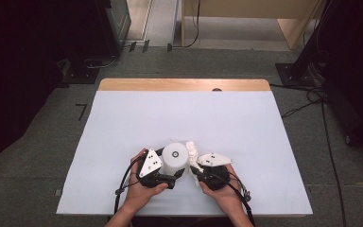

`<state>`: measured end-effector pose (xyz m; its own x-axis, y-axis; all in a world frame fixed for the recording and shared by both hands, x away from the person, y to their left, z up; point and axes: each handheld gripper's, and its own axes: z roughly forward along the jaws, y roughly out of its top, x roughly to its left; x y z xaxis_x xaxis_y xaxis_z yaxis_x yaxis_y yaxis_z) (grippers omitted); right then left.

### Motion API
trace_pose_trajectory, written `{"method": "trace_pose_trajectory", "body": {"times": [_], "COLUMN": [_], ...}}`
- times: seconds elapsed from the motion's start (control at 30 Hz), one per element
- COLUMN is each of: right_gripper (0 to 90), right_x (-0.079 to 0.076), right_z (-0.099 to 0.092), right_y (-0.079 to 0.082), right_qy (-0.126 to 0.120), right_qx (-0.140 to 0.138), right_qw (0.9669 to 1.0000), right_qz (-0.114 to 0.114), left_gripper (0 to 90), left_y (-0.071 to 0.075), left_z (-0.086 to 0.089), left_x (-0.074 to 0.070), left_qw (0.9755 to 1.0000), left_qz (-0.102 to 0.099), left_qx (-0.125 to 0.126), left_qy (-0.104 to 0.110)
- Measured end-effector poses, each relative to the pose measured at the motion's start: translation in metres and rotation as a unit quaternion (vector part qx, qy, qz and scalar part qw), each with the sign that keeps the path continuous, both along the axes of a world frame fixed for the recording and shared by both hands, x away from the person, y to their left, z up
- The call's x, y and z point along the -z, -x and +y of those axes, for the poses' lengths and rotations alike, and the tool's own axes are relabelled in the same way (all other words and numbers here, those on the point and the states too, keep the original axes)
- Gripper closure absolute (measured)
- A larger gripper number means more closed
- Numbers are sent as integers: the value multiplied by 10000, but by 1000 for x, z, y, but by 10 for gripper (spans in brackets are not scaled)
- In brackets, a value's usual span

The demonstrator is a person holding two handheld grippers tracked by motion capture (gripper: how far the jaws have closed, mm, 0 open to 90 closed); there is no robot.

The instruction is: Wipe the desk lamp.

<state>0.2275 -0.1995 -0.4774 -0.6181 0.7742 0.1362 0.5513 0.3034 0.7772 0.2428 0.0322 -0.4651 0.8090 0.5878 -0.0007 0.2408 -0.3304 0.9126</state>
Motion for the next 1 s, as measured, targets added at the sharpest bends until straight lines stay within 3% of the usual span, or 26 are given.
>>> {"method": "trace_pose_trajectory", "body": {"times": [0.17, 0.3, 0.37, 0.47, 0.53, 0.63, 0.73, 0.83, 0.9, 1.0], "right_gripper": [778, 778, 777, 777, 777, 777, 773, 768, 756, 710], "right_x": [-21, -43, -46, -37, -23, -8, -5, -10, -14, -14], "right_z": [-3, -7, -8, -7, -5, -5, -13, -25, -35, -47], "right_y": [7, 15, 16, 13, 7, 0, -4, -6, -7, -11], "right_qy": [-242, -666, -694, -651, -445, -207, -194, -270, -327, -141], "right_qx": [28, 74, 59, 62, 53, 128, 374, 664, 957, 1322], "right_qw": [9988, 9940, 9936, 9954, 9983, 9997, 9991, 9973, 9947, 9909], "right_qz": [-427, -863, -888, -697, -371, -44, -31, -165, -199, -208], "left_gripper": [85, 85, 85, 85, 85, 84, 83, 75, 46, 15], "left_y": [0, 0, 0, 0, 0, 0, 1, 3, 5, 8], "left_z": [-1, -1, -1, -1, -1, -1, -2, -3, -4, -7], "left_x": [1, 1, 1, 1, 1, 1, 1, 1, 2, 3], "left_qw": [10000, 10000, 10000, 10000, 10000, 10000, 10000, 9998, 9993, 9984], "left_qz": [18, 15, 15, 15, 15, 8, -34, -84, -89, -40], "left_qx": [-11, -14, -15, -14, -8, -16, -60, -164, -354, -567], "left_qy": [-2, -22, -22, -25, -32, -34, -47, -32, -27, 14]}}
